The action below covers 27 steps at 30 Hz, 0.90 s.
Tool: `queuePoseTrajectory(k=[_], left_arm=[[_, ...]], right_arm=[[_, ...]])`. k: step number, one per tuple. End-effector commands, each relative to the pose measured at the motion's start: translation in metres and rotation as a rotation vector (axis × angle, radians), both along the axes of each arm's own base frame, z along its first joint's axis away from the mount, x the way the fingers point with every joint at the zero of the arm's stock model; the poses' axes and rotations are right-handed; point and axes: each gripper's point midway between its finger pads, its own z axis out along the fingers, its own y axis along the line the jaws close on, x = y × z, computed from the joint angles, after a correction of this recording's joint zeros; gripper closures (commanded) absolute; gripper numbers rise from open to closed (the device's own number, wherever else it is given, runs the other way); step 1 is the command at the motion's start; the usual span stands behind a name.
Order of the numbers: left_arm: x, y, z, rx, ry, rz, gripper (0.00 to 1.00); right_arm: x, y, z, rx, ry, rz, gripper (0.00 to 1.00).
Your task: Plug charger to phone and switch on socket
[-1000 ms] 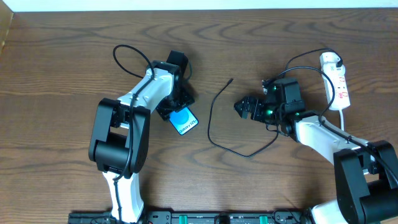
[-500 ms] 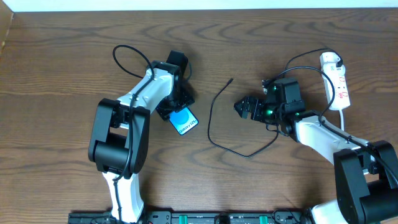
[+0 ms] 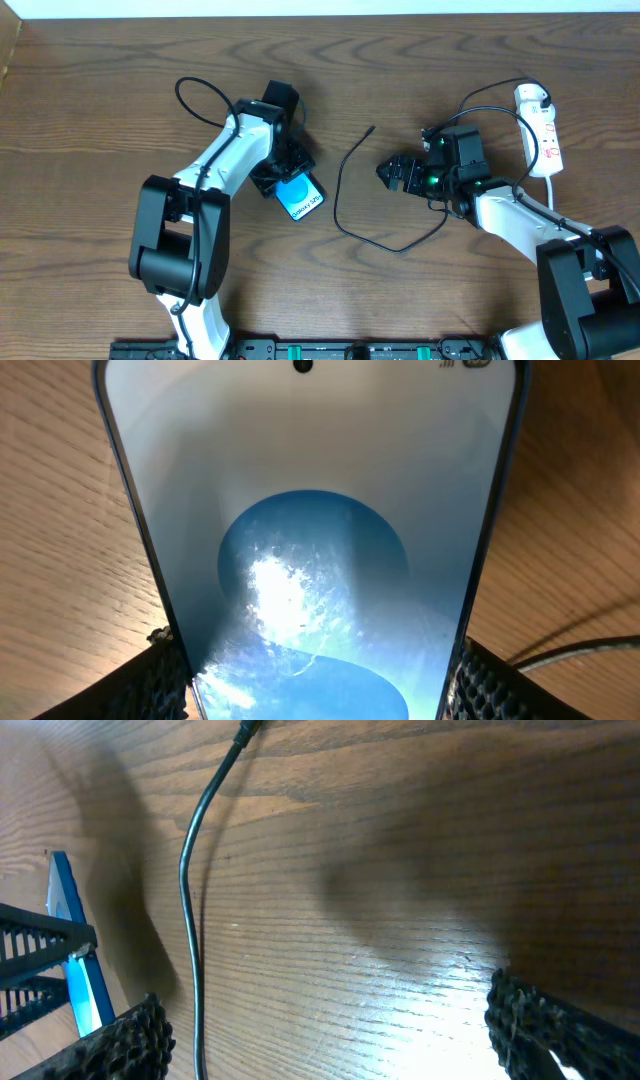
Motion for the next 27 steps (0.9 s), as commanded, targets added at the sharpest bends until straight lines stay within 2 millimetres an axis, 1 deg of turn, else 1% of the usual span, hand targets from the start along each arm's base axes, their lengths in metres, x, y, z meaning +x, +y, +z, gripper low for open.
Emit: queuePoseTrajectory(k=[1, 6, 9, 11, 13, 18, 21, 27], left_arm=[[0.004, -0.002, 0.018, -0.103, -0.016, 0.029, 0.31], [0.012, -0.006, 0.027, -0.263, -0.001, 0.100, 0.31], [0.020, -0.008, 0.038, -0.398, 0.018, 0.188, 0.31], [0.023, -0.011, 0.043, -0.456, 0.031, 0.229, 0.32], [0.026, -0.015, 0.050, -0.526, 0.049, 0.274, 0.34], [0.026, -0.026, 0.060, -0.605, 0.140, 0.423, 0.35], [0.029, -0.032, 0.066, -0.654, 0.167, 0.471, 0.35], [0.041, -0.045, 0.082, -0.773, 0.164, 0.477, 0.36]], right_arm=[[0.002, 0.001, 0.001, -0.003, -0.003, -0.003, 0.01], [0.003, 0.002, 0.001, 0.000, -0.005, -0.006, 0.01], [0.003, 0.002, 0.001, 0.000, -0.006, -0.006, 0.01], [0.003, 0.002, 0.001, 0.000, -0.006, -0.006, 0.01], [0.003, 0.002, 0.001, 0.000, -0.007, -0.007, 0.01], [0.003, 0.002, 0.001, 0.000, -0.007, -0.007, 0.01], [0.003, 0.002, 0.001, 0.000, -0.006, -0.007, 0.01], [0.003, 0.002, 0.001, 0.000, -0.006, -0.007, 0.01]])
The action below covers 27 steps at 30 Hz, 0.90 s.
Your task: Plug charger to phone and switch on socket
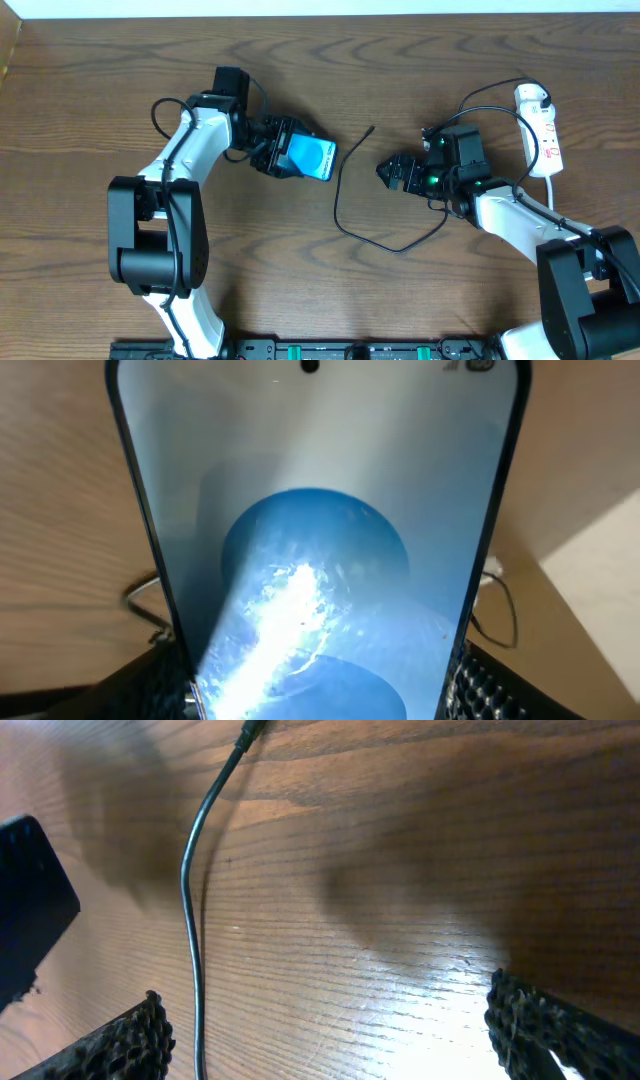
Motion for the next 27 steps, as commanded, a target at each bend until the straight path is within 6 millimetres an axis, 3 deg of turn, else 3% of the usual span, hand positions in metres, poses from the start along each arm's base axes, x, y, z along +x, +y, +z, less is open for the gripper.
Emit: queuePoseTrajectory(k=[1, 10, 27], left_arm=[[0.002, -0.012, 0.031, -0.114, -0.012, 0.018, 0.36], [0.013, -0.024, 0.051, -0.242, -0.014, 0.042, 0.36], [0.018, -0.024, 0.052, -0.243, -0.018, 0.062, 0.36]], right_arm=[[0.002, 0.002, 0.001, 0.001, -0.001, -0.004, 0.01], [0.002, 0.001, 0.001, -0.001, 0.000, -0.008, 0.01], [0.002, 0.002, 0.001, 0.001, -0.004, -0.007, 0.01]])
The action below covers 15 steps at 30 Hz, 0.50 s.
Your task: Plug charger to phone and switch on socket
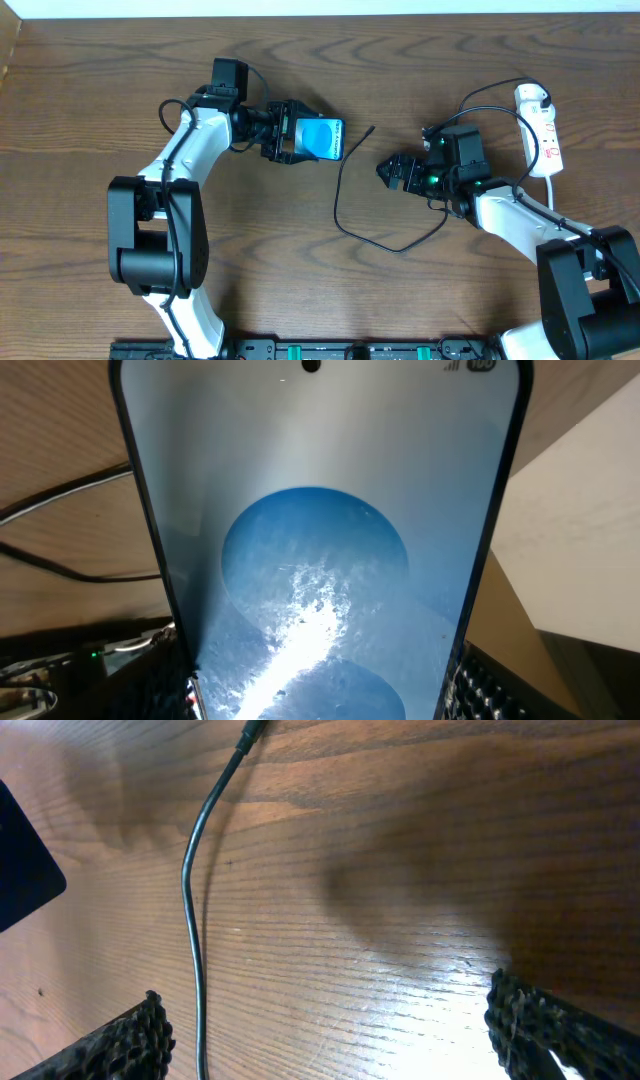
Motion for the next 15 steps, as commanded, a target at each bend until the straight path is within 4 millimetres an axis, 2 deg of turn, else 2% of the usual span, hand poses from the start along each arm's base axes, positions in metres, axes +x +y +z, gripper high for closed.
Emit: queuePoseTrajectory(k=[1, 15], left_arm=[[-0.0013, -0.0034, 0.0229, -0.047, -0.029, -0.006, 0.36], [-0.0012, -0.0033, 0.0228, -0.046, -0.030, -0.006, 0.36]], right_arm=[[0.0019, 0.0015, 0.0009, -0.002, -0.004, -0.002, 0.01], [0.0015, 0.0027, 0.0015, 0.004, -0.004, 0.002, 0.03]])
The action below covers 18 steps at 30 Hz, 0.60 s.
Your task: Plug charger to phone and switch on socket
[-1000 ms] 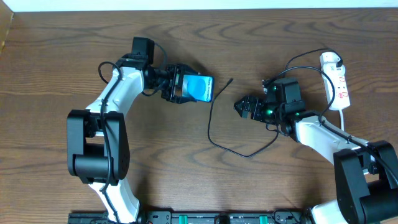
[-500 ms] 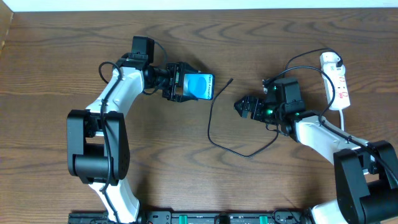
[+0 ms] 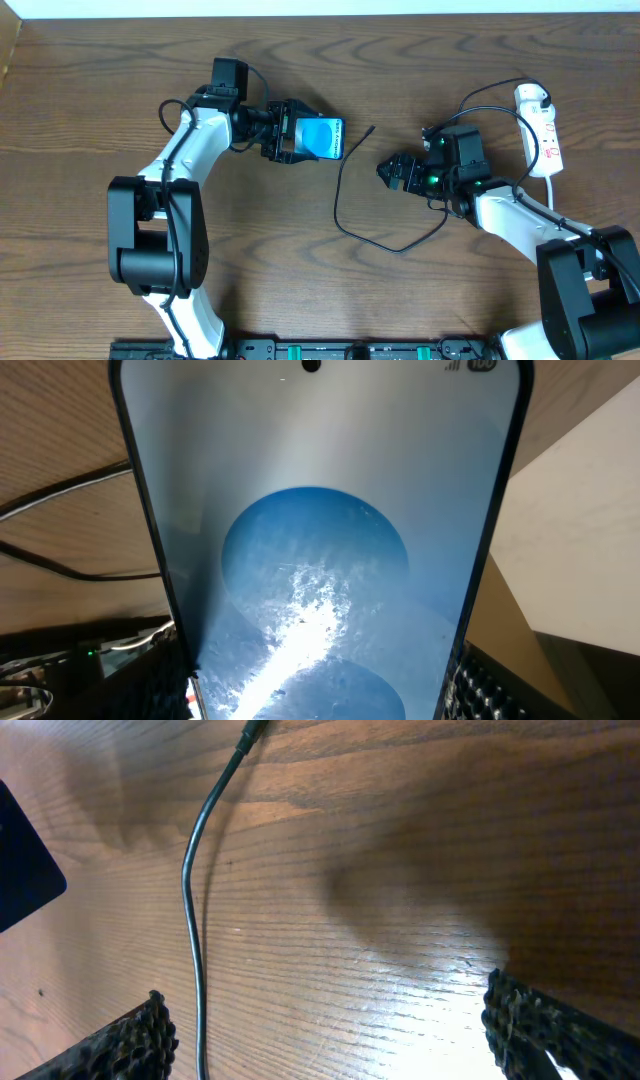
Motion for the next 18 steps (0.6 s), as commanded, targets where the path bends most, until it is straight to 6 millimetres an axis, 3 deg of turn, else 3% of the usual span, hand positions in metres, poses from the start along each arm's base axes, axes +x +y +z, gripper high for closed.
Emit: queuePoseTrajectory(k=[1, 9, 18], left_arm=[[-0.001, -0.003, 0.023, -0.045, -0.037, -0.011, 0.36], [0.002, 0.002, 0.015, 0.011, -0.043, 0.010, 0.35], [0.005, 0.005, 0.008, 0.057, -0.047, 0.024, 0.36]], right_arm=[[0.002, 0.003, 0.001, 0.004, -0.004, 0.002, 0.04], [0.007, 0.024, 0.029, 0.136, -0.046, 0.088, 0.13], [0.027, 0.053, 0.084, 0.248, -0.140, 0.193, 0.26]])
